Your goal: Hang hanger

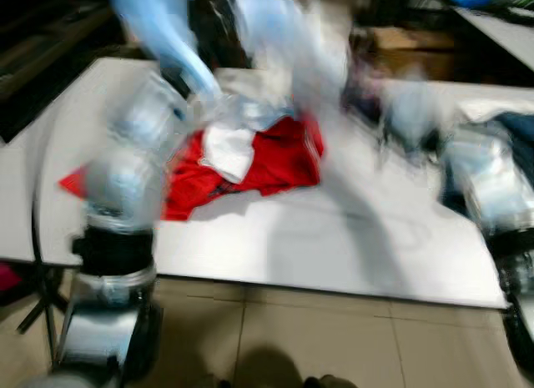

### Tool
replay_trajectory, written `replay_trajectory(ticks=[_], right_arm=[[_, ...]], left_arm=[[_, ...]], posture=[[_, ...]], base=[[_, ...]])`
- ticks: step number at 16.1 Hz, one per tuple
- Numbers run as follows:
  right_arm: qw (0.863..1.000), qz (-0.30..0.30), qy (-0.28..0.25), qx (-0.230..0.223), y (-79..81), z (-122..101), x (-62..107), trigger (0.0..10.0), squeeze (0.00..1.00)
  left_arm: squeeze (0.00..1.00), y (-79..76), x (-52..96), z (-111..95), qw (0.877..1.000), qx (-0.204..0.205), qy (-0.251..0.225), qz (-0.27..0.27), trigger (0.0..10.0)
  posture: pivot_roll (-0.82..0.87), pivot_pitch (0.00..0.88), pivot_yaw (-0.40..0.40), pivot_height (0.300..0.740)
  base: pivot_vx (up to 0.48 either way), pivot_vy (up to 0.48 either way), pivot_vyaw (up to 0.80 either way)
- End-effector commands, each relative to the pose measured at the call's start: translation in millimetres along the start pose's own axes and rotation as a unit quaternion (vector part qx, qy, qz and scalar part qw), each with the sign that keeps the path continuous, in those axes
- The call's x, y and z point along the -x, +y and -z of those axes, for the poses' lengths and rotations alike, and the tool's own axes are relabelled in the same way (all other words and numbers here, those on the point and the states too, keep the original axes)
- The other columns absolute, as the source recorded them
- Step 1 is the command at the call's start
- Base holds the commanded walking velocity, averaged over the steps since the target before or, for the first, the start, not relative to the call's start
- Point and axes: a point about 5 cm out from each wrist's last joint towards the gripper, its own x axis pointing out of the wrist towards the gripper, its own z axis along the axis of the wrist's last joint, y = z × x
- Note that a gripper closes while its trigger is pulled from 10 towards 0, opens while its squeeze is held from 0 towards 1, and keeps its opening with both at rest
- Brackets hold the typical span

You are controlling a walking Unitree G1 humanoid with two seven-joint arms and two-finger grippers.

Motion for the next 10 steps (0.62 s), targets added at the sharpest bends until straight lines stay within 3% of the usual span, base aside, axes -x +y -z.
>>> replay_trajectory(ticks=[1,4,6,8,10], right_arm=[[0.999,-0.050,-0.002,-0.002,10.5,-4,11.9,10.0,0.00],[0.992,-0.125,0.026,-0.014,32.7,2,44.6,10.0,0.00],[0.987,-0.153,0.047,-0.015,39.3,-2,69.3,10.0,0.00],[0.983,-0.171,0.063,-0.022,43.9,-8,83.9,10.0,0.00],[0.979,-0.189,0.070,-0.028,45.3,-18,101.7,10.0,0.00]], left_arm=[[0.00,-3.2,0.1,32,0.997,-0.025,0.063,-0.023,10.0],[0.00,4.0,1.3,49,0.993,-0.040,0.093,-0.058,10.0],[0.00,20.6,-2.8,51,0.988,-0.080,0.098,-0.089,10.0],[0.00,34.1,-2.9,56,0.980,-0.118,0.112,-0.114,10.0],[0.00,37.7,4.5,72,0.972,-0.162,0.155,-0.069,10.0]], posture=[[-0.15,0.000,0.027,0.740],[-0.17,0.000,0.042,0.740],[-0.17,0.000,0.044,0.740],[-0.18,0.000,0.048,0.740],[-0.18,0.000,0.053,0.740]], base=[[0.000,0.000,0.00],[0.000,0.000,0.00],[0.000,0.000,0.00],[0.000,0.000,0.00],[0.000,0.000,0.00]])
